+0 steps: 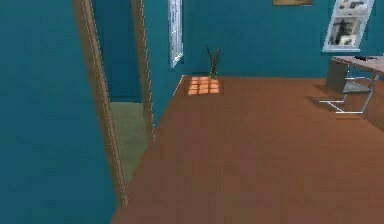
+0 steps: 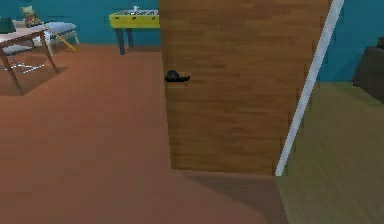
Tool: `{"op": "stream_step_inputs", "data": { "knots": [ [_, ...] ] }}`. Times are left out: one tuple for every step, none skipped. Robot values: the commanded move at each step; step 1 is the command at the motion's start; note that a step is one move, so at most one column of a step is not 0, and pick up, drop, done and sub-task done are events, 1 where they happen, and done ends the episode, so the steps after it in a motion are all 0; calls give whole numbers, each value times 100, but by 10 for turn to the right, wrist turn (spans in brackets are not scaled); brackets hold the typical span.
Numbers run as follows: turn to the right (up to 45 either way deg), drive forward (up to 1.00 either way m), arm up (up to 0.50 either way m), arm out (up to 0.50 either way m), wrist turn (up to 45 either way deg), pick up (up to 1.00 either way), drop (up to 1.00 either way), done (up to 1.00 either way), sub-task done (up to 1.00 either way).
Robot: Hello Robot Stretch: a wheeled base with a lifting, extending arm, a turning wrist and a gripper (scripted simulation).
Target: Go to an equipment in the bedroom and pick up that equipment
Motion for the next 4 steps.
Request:
{"op": "stream_step_inputs", "data": {
  "knots": [
    [-30,0,0,0,0,0,0,0,0],
    [0,40,0,0,0,0,0,0,0],
    [-60,0,0,0,0,0,0,0,0],
    [0,100,0,0,0,0,0,0,0]
  ]
}}
